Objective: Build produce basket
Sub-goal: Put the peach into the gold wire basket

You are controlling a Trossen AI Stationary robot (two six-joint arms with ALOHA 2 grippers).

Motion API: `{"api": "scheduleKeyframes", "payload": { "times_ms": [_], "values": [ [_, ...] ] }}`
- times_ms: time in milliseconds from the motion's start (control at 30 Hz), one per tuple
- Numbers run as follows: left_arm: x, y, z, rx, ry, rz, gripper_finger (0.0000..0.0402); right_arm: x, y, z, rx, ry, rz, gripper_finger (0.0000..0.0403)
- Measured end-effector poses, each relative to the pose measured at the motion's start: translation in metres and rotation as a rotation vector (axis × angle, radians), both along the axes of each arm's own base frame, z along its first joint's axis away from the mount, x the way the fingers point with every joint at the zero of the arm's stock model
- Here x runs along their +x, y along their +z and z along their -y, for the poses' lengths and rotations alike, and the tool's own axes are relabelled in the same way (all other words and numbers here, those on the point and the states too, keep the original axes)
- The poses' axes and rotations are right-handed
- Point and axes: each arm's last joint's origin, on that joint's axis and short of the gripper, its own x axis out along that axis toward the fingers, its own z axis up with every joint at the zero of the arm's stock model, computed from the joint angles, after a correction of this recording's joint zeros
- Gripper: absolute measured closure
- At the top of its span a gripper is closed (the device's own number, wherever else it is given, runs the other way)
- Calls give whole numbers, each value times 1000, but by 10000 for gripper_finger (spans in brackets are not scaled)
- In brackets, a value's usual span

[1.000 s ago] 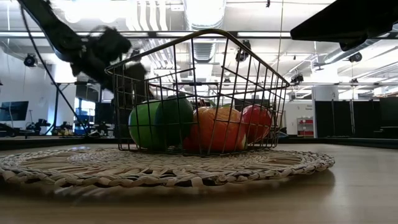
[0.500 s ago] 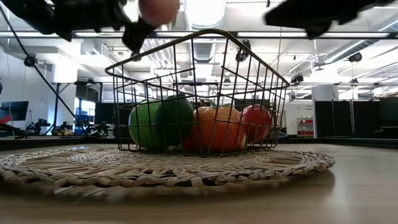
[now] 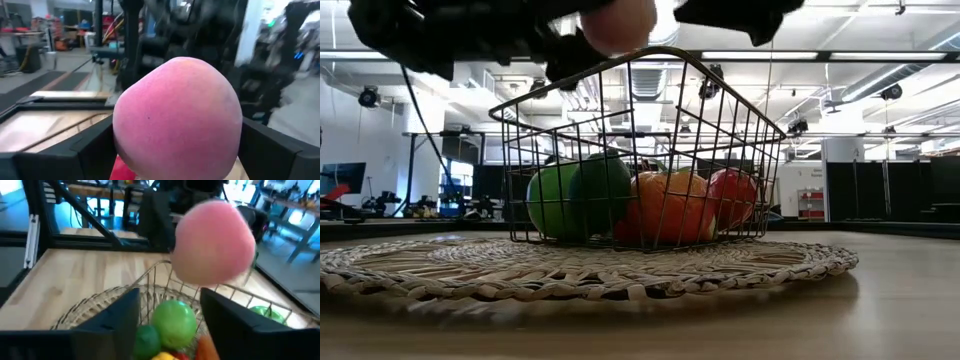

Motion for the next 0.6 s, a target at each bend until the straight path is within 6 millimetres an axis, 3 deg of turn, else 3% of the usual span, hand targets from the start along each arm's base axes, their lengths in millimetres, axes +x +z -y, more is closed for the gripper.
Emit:
{"api": "scheduleKeyframes", "payload": {
  "times_ms": [367,600],
  "values": [
    [20,-11,21,397,97,-61,77,14,32,18,116,-124,-257,63],
    [20,-11,34,643,159,-102,77,24,42,21,141,-29,-264,35]
  ]
}}
